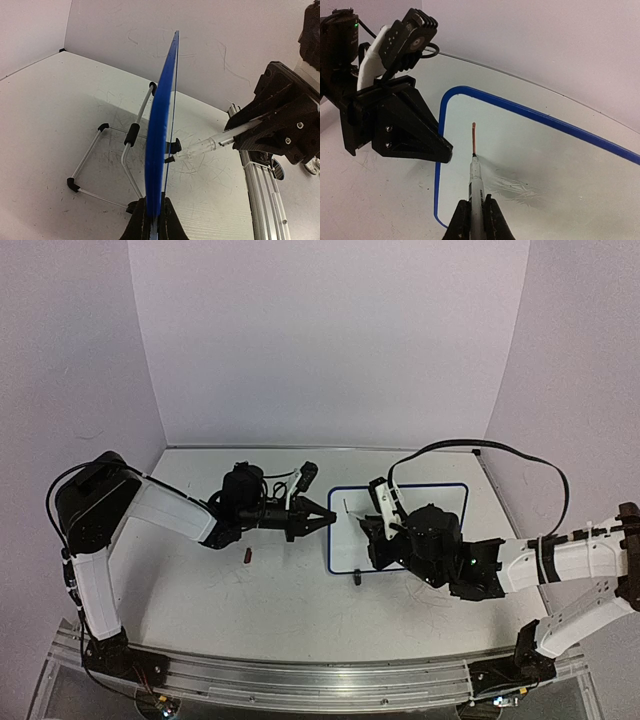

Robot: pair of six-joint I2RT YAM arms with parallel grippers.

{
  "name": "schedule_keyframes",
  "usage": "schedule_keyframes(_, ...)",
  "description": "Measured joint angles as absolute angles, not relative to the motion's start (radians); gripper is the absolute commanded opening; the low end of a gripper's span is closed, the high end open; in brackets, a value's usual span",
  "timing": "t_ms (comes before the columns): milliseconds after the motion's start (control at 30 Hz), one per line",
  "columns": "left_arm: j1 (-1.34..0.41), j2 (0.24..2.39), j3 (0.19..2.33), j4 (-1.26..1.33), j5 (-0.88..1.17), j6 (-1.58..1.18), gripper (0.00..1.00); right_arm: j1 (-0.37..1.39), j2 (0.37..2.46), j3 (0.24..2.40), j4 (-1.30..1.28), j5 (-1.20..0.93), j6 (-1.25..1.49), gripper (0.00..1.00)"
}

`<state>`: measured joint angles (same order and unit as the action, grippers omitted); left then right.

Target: Write a sentence on the whiteboard

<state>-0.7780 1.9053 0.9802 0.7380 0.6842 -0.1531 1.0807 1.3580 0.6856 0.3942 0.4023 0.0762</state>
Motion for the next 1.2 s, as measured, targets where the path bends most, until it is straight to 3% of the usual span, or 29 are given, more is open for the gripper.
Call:
schedule_keyframes(633, -0.772, 1.907, 0.983, 0.734, 0.678, -0.164, 0.0, 1.084, 1.288, 0.691, 0.388, 0.399, 0.085, 0.0)
schedule_keyframes(1200, -0.717, 2.024, 1.109, 0.681, 0.749, -0.371, 0.0, 1.022, 1.418, 0.786, 0.379, 0.421, 0.111, 0.0)
